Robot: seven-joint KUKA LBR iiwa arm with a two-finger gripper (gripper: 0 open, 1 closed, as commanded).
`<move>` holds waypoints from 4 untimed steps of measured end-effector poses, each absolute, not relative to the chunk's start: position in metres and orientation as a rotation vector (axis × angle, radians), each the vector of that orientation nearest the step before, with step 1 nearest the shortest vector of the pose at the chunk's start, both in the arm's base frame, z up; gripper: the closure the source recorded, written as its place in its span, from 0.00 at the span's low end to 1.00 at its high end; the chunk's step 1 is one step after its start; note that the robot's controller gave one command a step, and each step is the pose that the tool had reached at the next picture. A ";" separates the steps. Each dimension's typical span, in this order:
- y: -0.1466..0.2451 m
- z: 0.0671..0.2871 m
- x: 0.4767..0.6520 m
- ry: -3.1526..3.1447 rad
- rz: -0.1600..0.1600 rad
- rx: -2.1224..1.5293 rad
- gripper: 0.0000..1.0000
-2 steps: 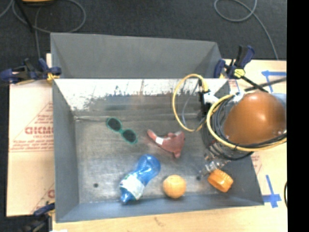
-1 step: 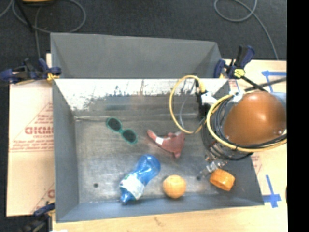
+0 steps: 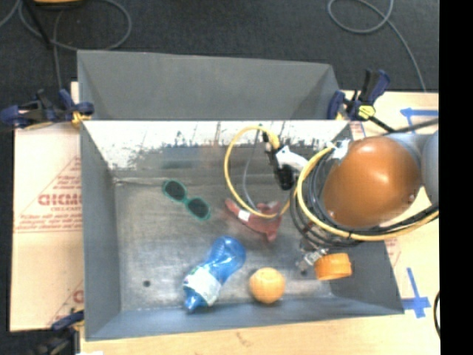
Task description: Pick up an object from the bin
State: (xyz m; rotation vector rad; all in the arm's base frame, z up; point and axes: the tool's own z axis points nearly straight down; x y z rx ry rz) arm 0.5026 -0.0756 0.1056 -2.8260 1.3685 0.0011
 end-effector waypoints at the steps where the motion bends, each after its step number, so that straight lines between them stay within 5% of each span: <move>1: -0.071 0.150 0.503 1.424 0.014 -2.798 1.00; 2: -0.094 0.171 0.513 1.429 -0.014 -2.794 1.00; 3: -0.093 0.195 0.509 1.372 0.017 -2.826 1.00; 4: -0.110 0.237 0.555 1.339 0.000 -2.841 1.00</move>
Offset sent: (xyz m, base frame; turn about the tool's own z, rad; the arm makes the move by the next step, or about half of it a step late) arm 0.0151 -0.0383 0.0283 0.0080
